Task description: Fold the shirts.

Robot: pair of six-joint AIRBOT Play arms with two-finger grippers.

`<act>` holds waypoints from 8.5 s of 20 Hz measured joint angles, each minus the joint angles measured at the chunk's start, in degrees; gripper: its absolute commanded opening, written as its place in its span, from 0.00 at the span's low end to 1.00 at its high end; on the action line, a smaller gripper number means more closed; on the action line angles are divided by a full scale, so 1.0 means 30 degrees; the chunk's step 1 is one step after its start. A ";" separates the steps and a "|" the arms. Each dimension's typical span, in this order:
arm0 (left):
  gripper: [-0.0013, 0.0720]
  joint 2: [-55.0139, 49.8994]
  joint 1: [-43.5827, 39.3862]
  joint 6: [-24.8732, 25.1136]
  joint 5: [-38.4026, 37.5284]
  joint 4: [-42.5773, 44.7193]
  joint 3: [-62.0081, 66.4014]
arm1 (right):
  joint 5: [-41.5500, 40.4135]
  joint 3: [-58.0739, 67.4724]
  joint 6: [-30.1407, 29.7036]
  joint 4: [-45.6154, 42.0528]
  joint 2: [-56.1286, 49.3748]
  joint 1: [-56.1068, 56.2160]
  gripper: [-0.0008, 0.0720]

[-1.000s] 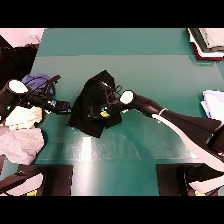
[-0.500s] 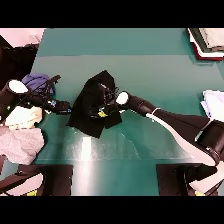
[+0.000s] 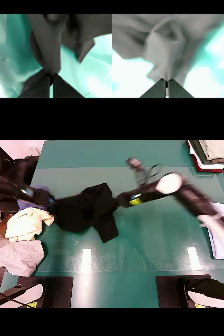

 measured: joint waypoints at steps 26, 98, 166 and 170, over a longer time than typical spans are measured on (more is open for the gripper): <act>0.05 0.3650 0.0430 -0.1632 0.0138 -0.1260 0.9901 | 1.1562 1.0149 -0.0197 -0.3242 0.3985 -1.0899 0.03; 0.05 0.3723 0.0313 -0.2084 0.2113 -0.1450 1.2641 | 0.8568 1.2087 -0.1610 0.1756 0.4830 -1.6990 0.03; 0.05 -0.0233 0.1872 -0.0481 0.6062 -0.0510 -0.9741 | 0.6812 -1.1905 -0.3920 -0.1676 0.2703 -1.5737 0.61; 0.05 0.0036 0.1872 -0.0423 0.5391 -0.0517 -0.9719 | 0.4867 -1.3537 -0.4401 -0.0481 0.2936 -1.5402 0.59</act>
